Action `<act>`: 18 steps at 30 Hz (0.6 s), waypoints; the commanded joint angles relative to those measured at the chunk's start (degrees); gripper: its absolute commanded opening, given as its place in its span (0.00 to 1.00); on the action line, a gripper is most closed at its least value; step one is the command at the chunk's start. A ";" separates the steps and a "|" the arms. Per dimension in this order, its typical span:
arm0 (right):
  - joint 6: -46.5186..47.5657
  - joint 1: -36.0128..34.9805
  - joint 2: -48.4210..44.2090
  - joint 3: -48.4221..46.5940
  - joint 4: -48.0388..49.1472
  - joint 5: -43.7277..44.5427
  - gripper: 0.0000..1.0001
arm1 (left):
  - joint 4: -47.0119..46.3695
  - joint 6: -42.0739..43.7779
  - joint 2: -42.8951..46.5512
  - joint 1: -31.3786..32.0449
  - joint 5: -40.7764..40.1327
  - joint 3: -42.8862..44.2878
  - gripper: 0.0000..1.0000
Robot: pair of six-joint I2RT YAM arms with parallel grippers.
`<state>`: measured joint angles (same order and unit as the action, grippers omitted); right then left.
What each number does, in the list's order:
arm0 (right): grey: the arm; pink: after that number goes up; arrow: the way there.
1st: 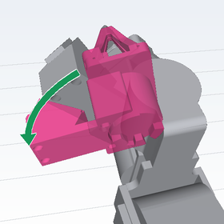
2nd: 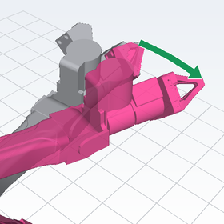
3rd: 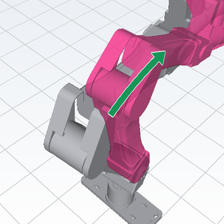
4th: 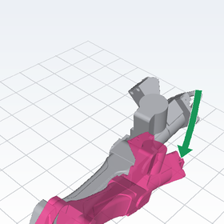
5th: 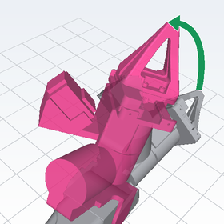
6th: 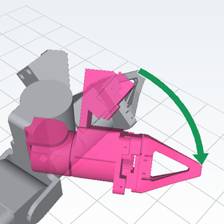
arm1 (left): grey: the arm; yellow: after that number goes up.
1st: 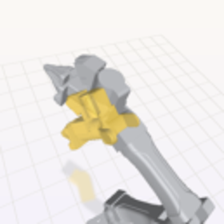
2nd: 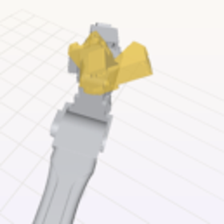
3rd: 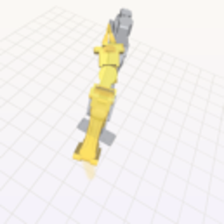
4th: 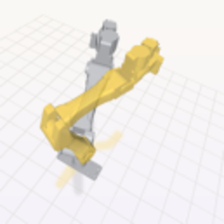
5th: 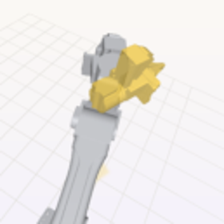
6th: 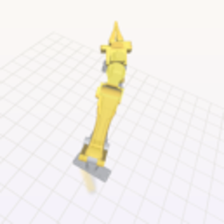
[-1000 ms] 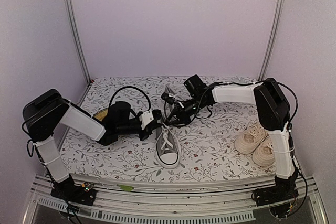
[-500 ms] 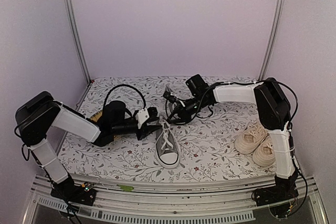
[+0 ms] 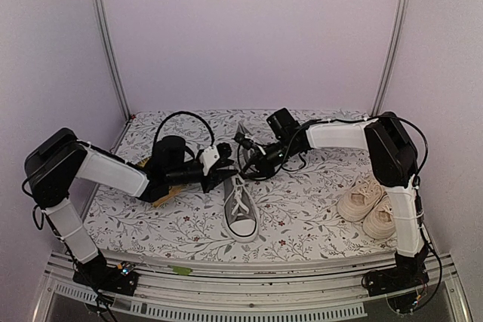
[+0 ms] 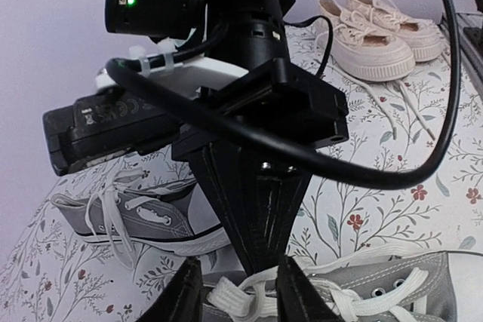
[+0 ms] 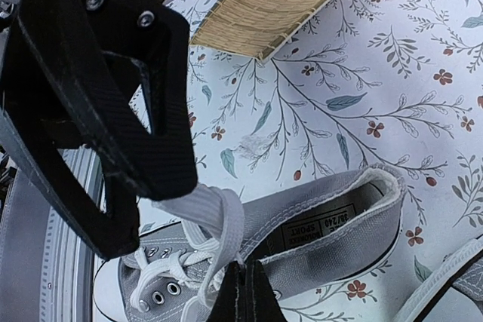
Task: Tie the shoes
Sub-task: Cross the shoelace loop with the shoelace, then pull the loops with the shoelace from the shoe.
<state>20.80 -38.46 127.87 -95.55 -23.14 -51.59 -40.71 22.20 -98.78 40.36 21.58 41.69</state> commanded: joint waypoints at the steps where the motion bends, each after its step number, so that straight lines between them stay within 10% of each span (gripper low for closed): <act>1: -0.04 0.20 -2.76 0.71 0.70 -0.78 0.01 | 2.99 0.66 -0.99 0.18 0.21 1.17 0.22; 4: -0.01 0.22 -2.97 0.79 0.71 -0.24 0.01 | 4.12 0.79 -0.42 0.11 -1.68 0.53 0.00; 18: -6.28 0.66 -11.90 13.60 9.56 15.87 0.01 | -5.88 -18.53 5.85 -0.14 -6.51 -11.37 0.00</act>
<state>16.47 -38.17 119.00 -84.40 -16.27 -40.49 -42.57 11.79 -95.07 40.36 16.38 33.39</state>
